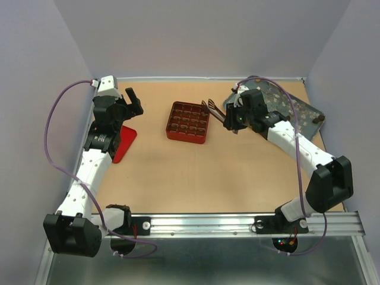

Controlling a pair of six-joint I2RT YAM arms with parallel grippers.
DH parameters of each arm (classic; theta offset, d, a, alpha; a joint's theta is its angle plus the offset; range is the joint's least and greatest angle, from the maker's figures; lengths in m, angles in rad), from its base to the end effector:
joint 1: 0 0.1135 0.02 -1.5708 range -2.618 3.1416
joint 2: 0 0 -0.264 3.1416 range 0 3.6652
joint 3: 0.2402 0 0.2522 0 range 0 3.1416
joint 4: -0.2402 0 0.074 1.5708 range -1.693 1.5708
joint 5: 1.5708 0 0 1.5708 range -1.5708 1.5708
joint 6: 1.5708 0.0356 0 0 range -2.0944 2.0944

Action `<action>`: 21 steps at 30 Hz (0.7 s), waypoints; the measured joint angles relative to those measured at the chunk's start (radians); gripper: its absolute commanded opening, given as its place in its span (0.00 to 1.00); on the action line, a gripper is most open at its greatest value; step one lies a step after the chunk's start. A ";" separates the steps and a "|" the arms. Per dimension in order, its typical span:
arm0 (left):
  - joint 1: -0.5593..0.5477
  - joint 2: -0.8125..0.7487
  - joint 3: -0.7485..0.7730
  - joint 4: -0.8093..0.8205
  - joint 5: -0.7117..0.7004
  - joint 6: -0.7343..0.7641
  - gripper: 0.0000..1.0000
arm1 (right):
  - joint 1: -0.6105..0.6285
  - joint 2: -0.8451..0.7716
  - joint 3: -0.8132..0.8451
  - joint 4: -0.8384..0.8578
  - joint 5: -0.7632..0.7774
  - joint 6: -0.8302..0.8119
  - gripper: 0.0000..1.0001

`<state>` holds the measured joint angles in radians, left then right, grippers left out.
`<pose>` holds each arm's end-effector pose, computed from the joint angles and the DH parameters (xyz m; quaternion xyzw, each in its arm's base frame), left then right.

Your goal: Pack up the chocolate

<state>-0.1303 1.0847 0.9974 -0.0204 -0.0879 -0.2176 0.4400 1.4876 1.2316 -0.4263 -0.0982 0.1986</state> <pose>0.2530 -0.0300 0.3736 -0.0618 0.7414 -0.0833 0.6630 0.3018 0.1459 0.3036 -0.1295 0.8927 0.1768 0.3937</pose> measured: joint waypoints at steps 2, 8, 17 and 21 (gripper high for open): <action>0.000 0.000 0.000 0.000 0.000 0.000 0.99 | 0.000 0.000 0.000 0.000 0.000 0.000 0.41; 0.000 0.001 0.000 0.000 0.000 0.000 0.99 | 0.000 0.000 0.000 0.000 0.013 0.001 0.38; 0.000 0.001 0.000 0.000 0.000 0.000 0.99 | -0.012 -0.004 0.046 0.000 0.194 -0.022 0.38; 0.000 0.001 0.000 0.000 0.000 0.000 0.99 | -0.081 -0.004 0.065 0.006 0.234 -0.030 0.38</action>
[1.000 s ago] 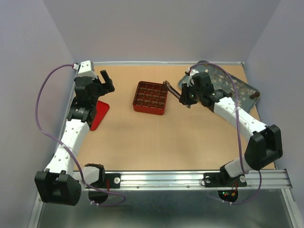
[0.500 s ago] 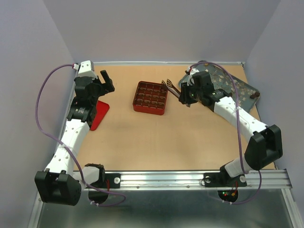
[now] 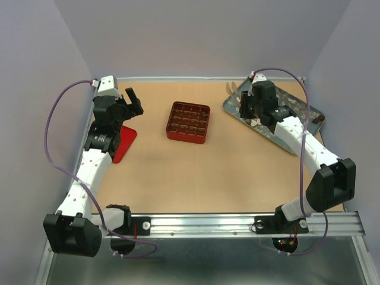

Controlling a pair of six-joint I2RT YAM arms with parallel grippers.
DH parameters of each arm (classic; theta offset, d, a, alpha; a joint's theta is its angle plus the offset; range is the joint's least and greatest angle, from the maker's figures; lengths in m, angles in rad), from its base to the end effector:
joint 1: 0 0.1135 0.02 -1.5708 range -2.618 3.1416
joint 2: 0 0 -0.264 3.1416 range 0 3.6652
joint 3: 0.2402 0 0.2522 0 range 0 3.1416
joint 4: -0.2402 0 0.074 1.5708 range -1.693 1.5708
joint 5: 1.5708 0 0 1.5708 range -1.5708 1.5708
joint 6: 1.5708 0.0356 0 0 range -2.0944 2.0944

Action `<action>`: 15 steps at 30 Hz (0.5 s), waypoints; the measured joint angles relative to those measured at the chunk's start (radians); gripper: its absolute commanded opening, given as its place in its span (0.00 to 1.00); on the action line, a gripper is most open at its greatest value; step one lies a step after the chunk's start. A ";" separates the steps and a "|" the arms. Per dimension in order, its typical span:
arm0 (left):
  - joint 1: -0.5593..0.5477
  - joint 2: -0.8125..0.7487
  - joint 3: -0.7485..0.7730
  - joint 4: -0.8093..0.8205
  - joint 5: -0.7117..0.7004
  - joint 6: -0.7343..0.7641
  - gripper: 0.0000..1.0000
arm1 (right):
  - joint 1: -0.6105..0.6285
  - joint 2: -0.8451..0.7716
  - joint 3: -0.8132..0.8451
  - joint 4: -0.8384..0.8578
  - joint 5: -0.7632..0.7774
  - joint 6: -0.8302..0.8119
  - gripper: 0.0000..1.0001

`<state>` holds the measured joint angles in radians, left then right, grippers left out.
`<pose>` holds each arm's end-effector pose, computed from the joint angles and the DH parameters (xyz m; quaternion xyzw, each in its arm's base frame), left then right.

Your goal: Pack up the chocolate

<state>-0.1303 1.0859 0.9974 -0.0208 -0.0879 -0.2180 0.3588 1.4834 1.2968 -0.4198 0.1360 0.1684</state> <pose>0.2533 -0.0300 0.3732 -0.0619 0.7420 -0.0833 0.6624 0.3187 0.1144 0.3277 -0.0526 0.8829 0.0624 0.4624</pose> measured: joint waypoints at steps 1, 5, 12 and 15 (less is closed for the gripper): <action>0.000 0.000 0.000 0.000 0.000 0.000 0.99 | -0.018 0.000 0.002 0.002 0.008 0.000 0.38; 0.000 0.000 0.000 0.000 0.000 0.000 0.99 | -0.116 0.047 0.027 0.020 0.056 -0.007 0.38; 0.000 0.000 0.000 0.000 -0.002 0.000 0.99 | -0.177 0.208 0.047 0.039 0.085 -0.003 0.43; 0.000 0.000 0.000 0.000 -0.004 0.000 0.99 | -0.185 0.259 0.071 0.039 0.088 0.005 0.44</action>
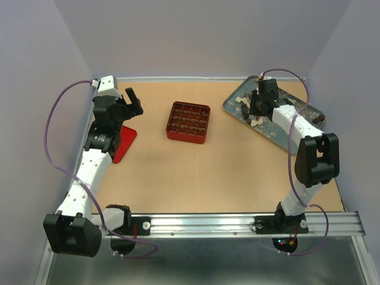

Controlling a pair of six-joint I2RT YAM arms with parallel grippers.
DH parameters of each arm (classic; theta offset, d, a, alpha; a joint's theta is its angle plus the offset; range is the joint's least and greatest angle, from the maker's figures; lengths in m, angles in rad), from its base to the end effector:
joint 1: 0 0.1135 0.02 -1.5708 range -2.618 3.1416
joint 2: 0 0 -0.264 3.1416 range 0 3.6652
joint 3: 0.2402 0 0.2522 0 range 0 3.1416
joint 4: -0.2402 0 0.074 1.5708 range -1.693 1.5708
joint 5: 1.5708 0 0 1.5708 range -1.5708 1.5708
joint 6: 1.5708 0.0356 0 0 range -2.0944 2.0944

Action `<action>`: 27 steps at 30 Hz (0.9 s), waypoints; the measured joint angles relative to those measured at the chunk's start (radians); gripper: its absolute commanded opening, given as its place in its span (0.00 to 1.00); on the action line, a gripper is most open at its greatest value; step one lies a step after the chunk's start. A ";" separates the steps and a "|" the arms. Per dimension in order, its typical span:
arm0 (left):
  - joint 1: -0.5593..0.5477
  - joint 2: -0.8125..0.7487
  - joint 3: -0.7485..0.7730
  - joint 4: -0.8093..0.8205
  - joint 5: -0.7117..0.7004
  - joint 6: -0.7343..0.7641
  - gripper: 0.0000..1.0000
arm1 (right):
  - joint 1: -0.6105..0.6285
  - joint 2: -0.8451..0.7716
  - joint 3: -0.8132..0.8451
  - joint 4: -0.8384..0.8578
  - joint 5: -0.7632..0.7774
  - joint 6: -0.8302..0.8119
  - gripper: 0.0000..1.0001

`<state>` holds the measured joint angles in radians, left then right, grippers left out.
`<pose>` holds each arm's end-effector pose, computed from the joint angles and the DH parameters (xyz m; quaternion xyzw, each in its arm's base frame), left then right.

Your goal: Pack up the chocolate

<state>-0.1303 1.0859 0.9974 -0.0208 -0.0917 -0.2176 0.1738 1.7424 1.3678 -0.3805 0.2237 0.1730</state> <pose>0.2533 -0.0299 0.3732 -0.0630 0.7418 -0.0818 0.6626 0.3896 0.0604 0.2653 0.0439 0.9123 -0.0329 0.4059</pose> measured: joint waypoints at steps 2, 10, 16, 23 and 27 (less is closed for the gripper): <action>0.000 0.000 0.000 0.000 -0.001 0.000 0.99 | -0.006 0.015 0.020 0.002 0.003 0.003 0.44; 0.000 0.000 0.000 0.000 -0.003 0.000 0.99 | -0.017 0.019 0.070 0.037 0.029 0.007 0.44; 0.000 0.003 0.000 0.000 -0.003 0.000 0.99 | -0.032 0.019 0.070 0.043 0.040 0.008 0.44; 0.000 0.005 0.000 0.000 -0.003 0.000 0.99 | -0.056 0.040 0.070 0.049 0.042 0.019 0.43; 0.000 0.005 0.000 0.000 -0.003 0.000 0.99 | -0.057 0.064 0.070 0.049 0.030 0.029 0.43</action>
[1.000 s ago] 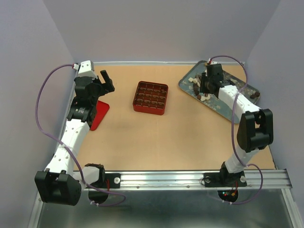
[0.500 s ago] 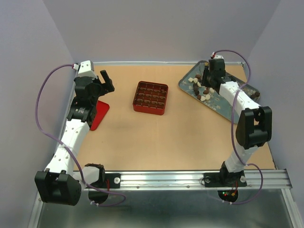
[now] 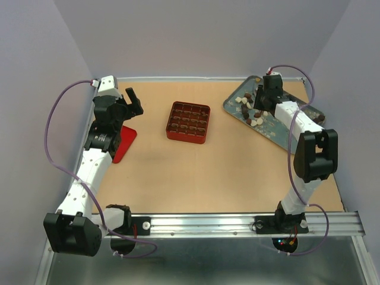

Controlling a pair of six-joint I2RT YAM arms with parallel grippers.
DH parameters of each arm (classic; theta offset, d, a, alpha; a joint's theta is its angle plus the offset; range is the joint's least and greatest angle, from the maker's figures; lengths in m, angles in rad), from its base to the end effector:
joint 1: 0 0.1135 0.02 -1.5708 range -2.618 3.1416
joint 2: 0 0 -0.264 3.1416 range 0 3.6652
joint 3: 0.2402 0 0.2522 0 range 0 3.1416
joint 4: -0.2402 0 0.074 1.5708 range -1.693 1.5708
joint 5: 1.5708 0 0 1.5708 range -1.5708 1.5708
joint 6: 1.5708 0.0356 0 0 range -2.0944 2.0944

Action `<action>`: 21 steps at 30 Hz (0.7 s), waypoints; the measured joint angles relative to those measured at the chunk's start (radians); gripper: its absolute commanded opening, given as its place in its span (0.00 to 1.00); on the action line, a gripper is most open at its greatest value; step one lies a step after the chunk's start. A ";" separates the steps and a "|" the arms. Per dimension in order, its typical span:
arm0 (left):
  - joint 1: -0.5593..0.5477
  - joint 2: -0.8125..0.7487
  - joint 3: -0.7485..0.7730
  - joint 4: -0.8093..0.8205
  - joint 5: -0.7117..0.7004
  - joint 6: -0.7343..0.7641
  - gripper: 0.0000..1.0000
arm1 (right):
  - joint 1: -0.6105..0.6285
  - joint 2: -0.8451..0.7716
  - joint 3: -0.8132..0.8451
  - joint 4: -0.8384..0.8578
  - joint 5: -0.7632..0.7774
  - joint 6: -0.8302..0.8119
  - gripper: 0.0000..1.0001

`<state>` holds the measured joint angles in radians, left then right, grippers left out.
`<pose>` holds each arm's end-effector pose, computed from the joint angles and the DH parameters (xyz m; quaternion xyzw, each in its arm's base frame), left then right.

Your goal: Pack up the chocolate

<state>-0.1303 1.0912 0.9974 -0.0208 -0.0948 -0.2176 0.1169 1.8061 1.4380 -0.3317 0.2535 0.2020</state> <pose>0.2547 -0.0300 0.3720 -0.0640 0.7435 -0.0802 0.6608 0.4129 0.0395 0.2682 0.0915 0.8963 -0.0467 0.4314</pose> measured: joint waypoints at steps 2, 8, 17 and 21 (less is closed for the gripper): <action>-0.001 0.000 0.000 0.000 0.000 0.000 0.99 | 0.000 0.005 0.000 0.000 -0.008 0.005 0.43; -0.002 0.000 0.000 0.000 0.000 0.000 0.99 | -0.001 0.013 0.000 0.003 -0.021 0.012 0.43; -0.002 0.000 0.000 0.000 0.000 0.000 0.99 | -0.008 0.059 0.000 0.003 -0.027 0.026 0.37; -0.002 0.000 0.000 0.000 0.000 0.000 0.99 | -0.009 0.061 0.000 0.003 -0.029 0.028 0.32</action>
<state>-0.1322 1.0912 0.9974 -0.0208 -0.0948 -0.2176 0.1081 1.8675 1.4380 -0.3283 0.2241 0.2298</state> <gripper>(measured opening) 0.986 0.366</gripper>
